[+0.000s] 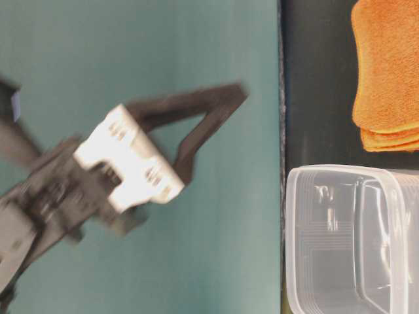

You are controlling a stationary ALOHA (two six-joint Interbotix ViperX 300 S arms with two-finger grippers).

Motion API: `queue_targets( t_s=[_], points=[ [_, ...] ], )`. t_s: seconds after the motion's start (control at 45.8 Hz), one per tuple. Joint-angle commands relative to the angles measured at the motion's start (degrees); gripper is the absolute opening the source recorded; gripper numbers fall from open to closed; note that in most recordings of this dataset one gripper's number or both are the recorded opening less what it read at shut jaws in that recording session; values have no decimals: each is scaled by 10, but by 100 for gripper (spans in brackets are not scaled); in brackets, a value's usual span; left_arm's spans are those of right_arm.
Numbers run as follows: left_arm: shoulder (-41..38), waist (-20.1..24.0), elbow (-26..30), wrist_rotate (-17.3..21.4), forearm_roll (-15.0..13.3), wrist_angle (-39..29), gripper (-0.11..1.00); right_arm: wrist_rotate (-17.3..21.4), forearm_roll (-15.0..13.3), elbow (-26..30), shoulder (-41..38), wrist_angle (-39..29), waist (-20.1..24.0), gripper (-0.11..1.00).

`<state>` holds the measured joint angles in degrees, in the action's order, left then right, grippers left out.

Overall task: Place the orange towel into the container with the left arm.
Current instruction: 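Lower the left gripper onto the orange towel and pinch it closed, then lift the towel with the left gripper and carry it over the container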

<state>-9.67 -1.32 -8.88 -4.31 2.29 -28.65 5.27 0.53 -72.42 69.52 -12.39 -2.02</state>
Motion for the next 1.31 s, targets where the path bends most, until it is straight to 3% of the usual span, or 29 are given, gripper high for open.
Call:
queue_targets(
  t_s=[0.0, 0.066, 0.131, 0.415, 0.743, 0.852, 1.114, 1.289],
  points=[
    [-31, -2, 36, 0, 2, 1, 69, 1, 2, 4, 0, 4, -1, 76],
    [-53, 1, 49, 1, 2, 0, 83, 1, 2, 4, 2, 5, -1, 76],
    [-78, 4, 59, 1, 2, 0, 90, 1, 2, 4, 3, 9, -1, 76],
    [-182, 7, 77, -1, 2, -12, 88, 1, 2, 4, 8, 43, -1, 76],
    [-209, 0, 95, -5, 2, -36, 85, 2, 2, 5, 10, 52, -1, 76],
    [-208, -1, 96, -5, 2, -46, 73, 2, 2, 5, 10, 52, -2, 76],
    [-187, -4, 124, 1, 2, -75, 8, 3, 2, 5, 11, 52, -1, 76],
    [-116, -3, 160, 2, 2, -130, 6, 3, 2, 7, 15, 50, -1, 76]
  ],
)
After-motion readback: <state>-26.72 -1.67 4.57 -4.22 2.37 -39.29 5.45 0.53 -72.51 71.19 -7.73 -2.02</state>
